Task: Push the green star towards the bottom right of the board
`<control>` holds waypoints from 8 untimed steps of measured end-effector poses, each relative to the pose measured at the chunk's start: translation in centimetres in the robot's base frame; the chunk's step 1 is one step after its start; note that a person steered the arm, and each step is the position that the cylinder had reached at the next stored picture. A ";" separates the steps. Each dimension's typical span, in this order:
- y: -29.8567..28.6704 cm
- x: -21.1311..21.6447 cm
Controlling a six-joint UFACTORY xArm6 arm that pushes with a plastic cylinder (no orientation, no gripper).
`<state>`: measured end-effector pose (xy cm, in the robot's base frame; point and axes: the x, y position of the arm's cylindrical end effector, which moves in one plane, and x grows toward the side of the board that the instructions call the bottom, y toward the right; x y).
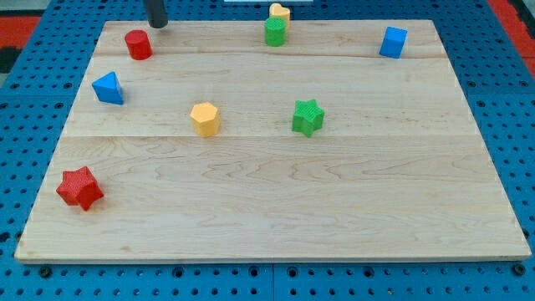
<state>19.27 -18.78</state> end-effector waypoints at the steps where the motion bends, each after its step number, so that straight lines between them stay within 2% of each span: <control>1: 0.2 0.0; 8: 3.5 1.1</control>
<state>20.38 -15.25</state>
